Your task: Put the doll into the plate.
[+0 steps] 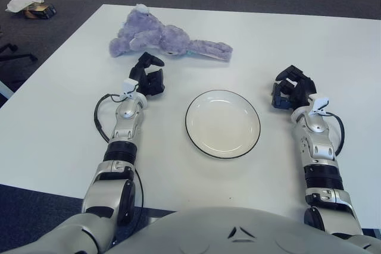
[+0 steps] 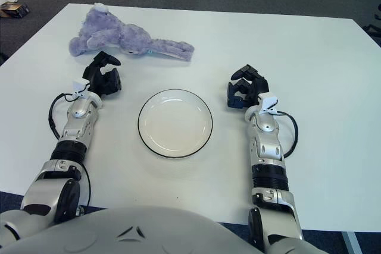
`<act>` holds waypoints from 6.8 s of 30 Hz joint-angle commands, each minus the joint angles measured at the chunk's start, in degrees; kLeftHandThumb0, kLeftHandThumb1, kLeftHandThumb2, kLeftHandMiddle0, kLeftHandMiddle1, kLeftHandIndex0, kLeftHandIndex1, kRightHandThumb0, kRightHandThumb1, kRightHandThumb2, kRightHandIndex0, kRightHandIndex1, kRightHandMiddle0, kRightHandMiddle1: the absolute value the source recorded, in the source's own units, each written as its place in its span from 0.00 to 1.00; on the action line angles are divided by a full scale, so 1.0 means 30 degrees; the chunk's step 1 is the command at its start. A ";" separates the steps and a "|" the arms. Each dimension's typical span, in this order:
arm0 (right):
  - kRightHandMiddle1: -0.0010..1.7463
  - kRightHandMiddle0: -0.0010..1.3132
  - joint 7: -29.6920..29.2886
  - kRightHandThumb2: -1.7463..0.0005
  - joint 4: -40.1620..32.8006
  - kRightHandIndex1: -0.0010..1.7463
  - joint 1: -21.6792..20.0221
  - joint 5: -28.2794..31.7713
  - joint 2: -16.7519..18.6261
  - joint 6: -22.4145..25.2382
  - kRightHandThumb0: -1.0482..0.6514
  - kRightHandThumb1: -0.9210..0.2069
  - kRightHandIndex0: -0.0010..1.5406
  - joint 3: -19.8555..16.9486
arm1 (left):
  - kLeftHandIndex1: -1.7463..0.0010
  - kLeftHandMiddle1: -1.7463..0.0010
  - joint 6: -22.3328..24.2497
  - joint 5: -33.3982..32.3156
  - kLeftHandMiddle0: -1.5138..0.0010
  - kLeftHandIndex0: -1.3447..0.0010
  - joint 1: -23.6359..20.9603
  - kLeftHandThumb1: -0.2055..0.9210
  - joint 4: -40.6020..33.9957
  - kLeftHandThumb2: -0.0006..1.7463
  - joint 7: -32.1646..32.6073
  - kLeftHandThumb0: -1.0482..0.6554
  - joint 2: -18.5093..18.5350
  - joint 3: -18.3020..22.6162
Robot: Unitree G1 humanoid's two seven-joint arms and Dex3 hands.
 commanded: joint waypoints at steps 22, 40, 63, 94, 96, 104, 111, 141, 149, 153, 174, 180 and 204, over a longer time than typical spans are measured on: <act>0.94 0.48 0.0280 0.14 0.1246 1.00 0.1113 -0.0002 0.0462 0.1454 0.61 0.71 0.46 0.0332 | 0.00 0.00 -0.5064 0.2863 0.24 0.66 0.0840 0.64 0.3397 0.62 0.3054 0.37 0.0157 -0.0817; 0.93 0.48 0.0754 0.14 0.1099 1.00 0.1400 0.0174 0.0158 0.1407 0.61 0.71 0.47 0.0241 | 0.00 0.00 -0.6427 0.8459 0.32 0.67 0.0718 0.65 0.3724 0.60 0.9846 0.37 0.1310 -0.2597; 0.94 0.45 0.0981 0.16 -0.3429 1.00 0.1906 0.1142 -0.0006 0.3964 0.61 0.67 0.44 -0.0248 | 0.00 0.02 -0.3868 1.2949 0.60 0.77 0.2538 0.53 -0.2867 0.71 1.1235 0.61 0.5442 -0.3440; 0.98 0.41 0.5020 0.11 -0.5959 1.00 -0.0975 0.4210 -0.2885 0.9637 0.61 0.72 0.50 -0.1219 | 0.23 0.25 -0.1831 1.3861 0.95 1.00 0.3838 0.67 -0.5726 0.47 1.2233 0.20 0.7473 -0.2296; 0.98 0.42 0.4981 0.11 -0.6085 1.00 -0.0967 0.4243 -0.2865 0.9836 0.61 0.72 0.50 -0.1212 | 0.26 0.28 -0.1266 1.3887 0.96 1.00 0.3899 0.67 -0.5998 0.47 1.2270 0.20 0.7352 -0.2194; 0.98 0.42 0.4899 0.11 -0.6421 1.00 -0.0819 0.4306 -0.2562 1.0268 0.61 0.72 0.50 -0.1110 | 0.32 0.35 0.1100 1.4721 0.97 1.00 0.2636 0.66 -0.5235 0.47 1.3202 0.18 0.7321 -0.2034; 0.99 0.39 0.4845 0.12 -0.7096 1.00 -0.1056 0.4232 -0.2659 1.0908 0.61 0.70 0.49 -0.0833 | 0.39 0.40 0.2214 1.5787 0.99 1.00 0.1695 0.64 -0.3916 0.45 1.4080 0.16 0.7830 -0.2483; 1.00 0.38 0.5714 0.12 -0.8332 1.00 -0.2199 0.3948 -0.3816 1.2579 0.61 0.69 0.49 0.0324 | 0.93 0.93 0.7620 1.7251 1.00 1.00 -0.3064 0.69 0.0690 0.37 1.3584 0.12 0.8479 -0.4797; 1.00 0.40 0.6071 0.11 -0.8480 1.00 -0.2150 0.3983 -0.3933 1.2570 0.61 0.71 0.50 0.0383 | 0.86 0.89 0.6873 1.6945 1.00 1.00 -0.5084 0.71 0.3304 0.35 1.3188 0.09 0.8633 -0.5902; 1.00 0.38 0.6098 0.11 -0.8430 1.00 -0.2177 0.3946 -0.3896 1.2548 0.61 0.70 0.50 0.0378 | 0.85 0.89 0.6214 1.6903 1.00 1.00 -0.5843 0.73 0.4573 0.34 1.3321 0.07 0.8767 -0.6425; 1.00 0.36 0.6009 0.13 -0.8587 1.00 -0.1968 0.3990 -0.3851 1.2518 0.61 0.67 0.49 0.0209 | 0.93 0.94 0.2307 1.6120 1.00 1.00 -0.9532 0.87 1.0945 0.22 1.4557 0.00 0.8374 -0.8452; 1.00 0.39 0.6066 0.11 -0.8595 1.00 -0.2013 0.4194 -0.3818 1.2721 0.61 0.71 0.50 0.0162 | 0.95 0.93 0.1595 1.5720 0.99 1.00 -0.9996 0.87 1.1588 0.20 1.3969 0.00 0.8355 -0.8678; 1.00 0.37 0.6670 0.13 -0.9010 1.00 -0.1907 0.4832 -0.4036 1.3106 0.61 0.68 0.48 -0.0048 | 1.00 1.00 0.1890 1.5164 1.00 1.00 -1.0903 0.74 1.3146 0.23 1.4805 0.05 0.7304 -0.9344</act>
